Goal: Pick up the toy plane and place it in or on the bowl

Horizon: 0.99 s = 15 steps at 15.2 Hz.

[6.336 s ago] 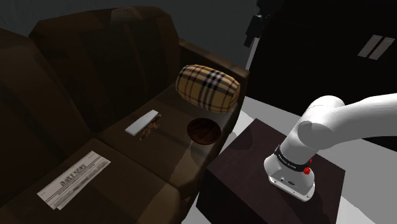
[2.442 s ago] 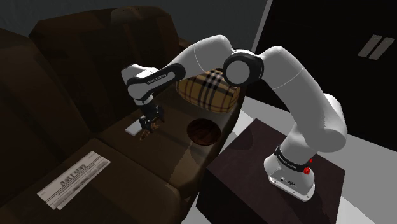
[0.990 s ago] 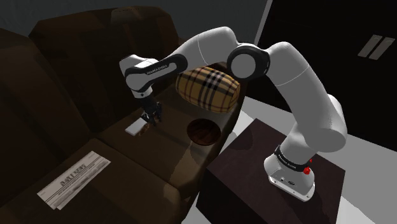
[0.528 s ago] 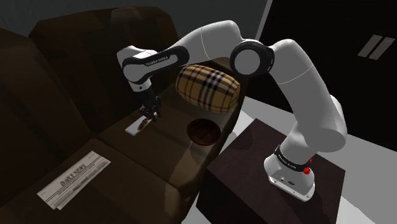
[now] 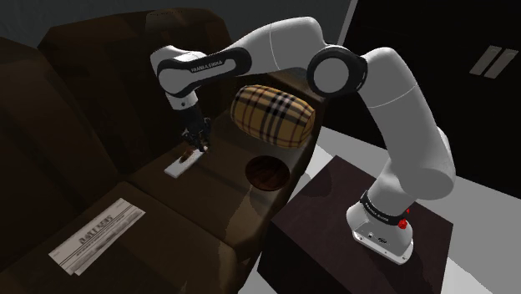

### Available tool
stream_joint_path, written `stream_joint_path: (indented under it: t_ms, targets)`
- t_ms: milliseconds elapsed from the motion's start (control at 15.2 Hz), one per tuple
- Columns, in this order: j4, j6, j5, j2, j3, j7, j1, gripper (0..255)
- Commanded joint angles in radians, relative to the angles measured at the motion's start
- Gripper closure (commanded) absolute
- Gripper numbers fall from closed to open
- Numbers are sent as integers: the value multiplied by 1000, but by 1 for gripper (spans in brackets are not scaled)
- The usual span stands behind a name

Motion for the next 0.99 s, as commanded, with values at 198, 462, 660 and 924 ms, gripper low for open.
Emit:
stream_joint_path:
  t_ms: [198,462,660,924]
  targets:
    - [-330,125,21,-204,14,-17,-67,255]
    - [-588,221,44,-366,22,-47,-121,255]
    - [-754,279,62,-478,24,-77,-155,255]
    - [-951,340,88,-620,21,-125,-194,255]
